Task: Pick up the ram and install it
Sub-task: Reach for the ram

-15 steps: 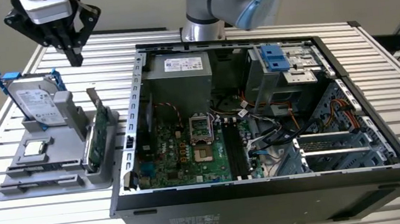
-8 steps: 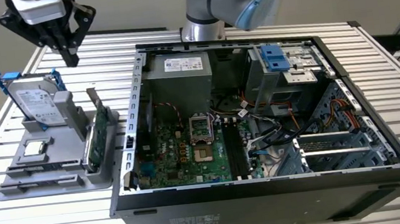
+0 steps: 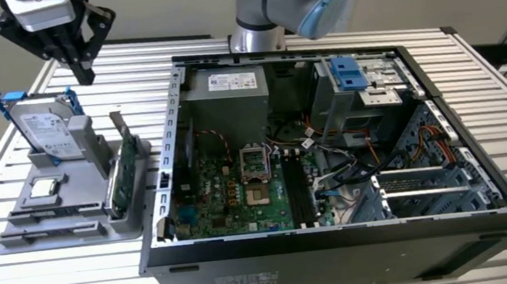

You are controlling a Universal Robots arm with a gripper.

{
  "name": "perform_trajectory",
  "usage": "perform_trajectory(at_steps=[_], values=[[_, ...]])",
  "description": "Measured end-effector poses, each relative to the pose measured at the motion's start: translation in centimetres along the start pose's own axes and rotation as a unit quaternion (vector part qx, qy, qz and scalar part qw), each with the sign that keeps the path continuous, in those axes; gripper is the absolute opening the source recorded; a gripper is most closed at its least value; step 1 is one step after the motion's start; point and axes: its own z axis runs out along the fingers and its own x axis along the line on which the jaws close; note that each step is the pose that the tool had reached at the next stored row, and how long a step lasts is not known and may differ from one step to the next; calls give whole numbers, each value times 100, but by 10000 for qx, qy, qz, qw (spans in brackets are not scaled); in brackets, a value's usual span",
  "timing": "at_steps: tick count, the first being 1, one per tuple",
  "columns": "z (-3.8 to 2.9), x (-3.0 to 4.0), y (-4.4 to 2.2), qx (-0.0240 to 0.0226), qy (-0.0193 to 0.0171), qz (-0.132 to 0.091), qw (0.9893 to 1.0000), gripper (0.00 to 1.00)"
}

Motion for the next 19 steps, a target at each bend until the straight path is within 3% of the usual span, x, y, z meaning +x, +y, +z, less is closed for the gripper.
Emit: perform_trajectory(at_steps=[19], values=[[-4,187,-13,0,0,0,10000,0]])
